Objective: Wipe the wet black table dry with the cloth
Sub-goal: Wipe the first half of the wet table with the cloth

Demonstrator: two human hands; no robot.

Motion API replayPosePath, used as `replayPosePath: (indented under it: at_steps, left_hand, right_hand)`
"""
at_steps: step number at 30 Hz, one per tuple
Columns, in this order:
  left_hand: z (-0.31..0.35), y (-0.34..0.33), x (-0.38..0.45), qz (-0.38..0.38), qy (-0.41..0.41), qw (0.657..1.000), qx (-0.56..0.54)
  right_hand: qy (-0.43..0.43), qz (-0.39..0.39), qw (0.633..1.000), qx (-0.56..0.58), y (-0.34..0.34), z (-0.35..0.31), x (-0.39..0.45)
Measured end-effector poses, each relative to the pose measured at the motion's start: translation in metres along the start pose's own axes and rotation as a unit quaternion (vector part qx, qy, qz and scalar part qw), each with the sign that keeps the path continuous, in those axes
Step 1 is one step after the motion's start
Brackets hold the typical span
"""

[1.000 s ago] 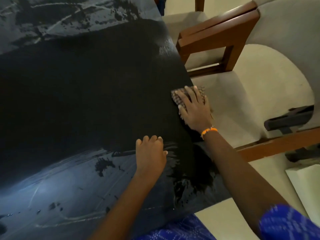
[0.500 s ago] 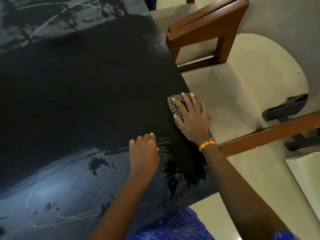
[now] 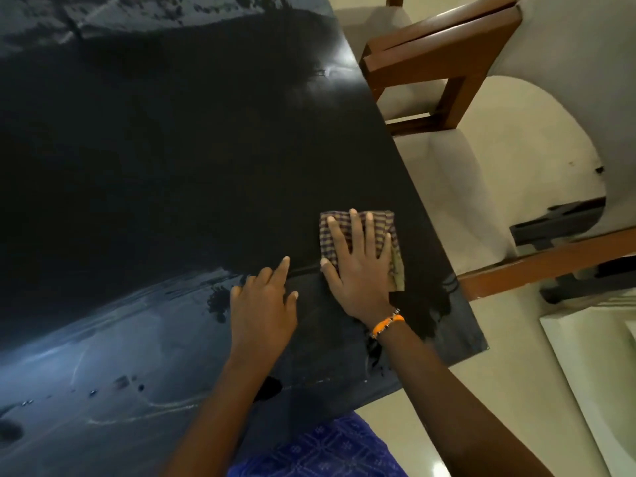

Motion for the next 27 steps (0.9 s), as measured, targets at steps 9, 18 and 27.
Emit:
replayPosePath:
  at_steps: [9,18,27]
  left_hand:
    - [-0.141,0.054,-0.103,0.075,0.155,0.985,-0.029]
    - [-0.275,0.091,-0.216,0.175,0.298,0.937,-0.053]
    - [-0.318,0.087,-0.238,0.178,0.293,0.928,-0.145]
  right_hand:
    - [0.149,-0.027,0.988,0.012,-0.044,-0.204,-0.052]
    - [0.293,-0.045,0.955,0.001,-0.096,-0.391,-0.143]
    - [0.445,-0.055,0.893,-0.025,-0.097,-0.426,-0.134]
Point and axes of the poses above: each hand's wrist, its own x-axis towards the middle knuckle, its own y-axis out of the back of the hand, z = x × y, the point moved 6 cm from there along x, towards the middle knuckle, and after that the axes turned 13 degrees about -y, right-handed, at the moved point
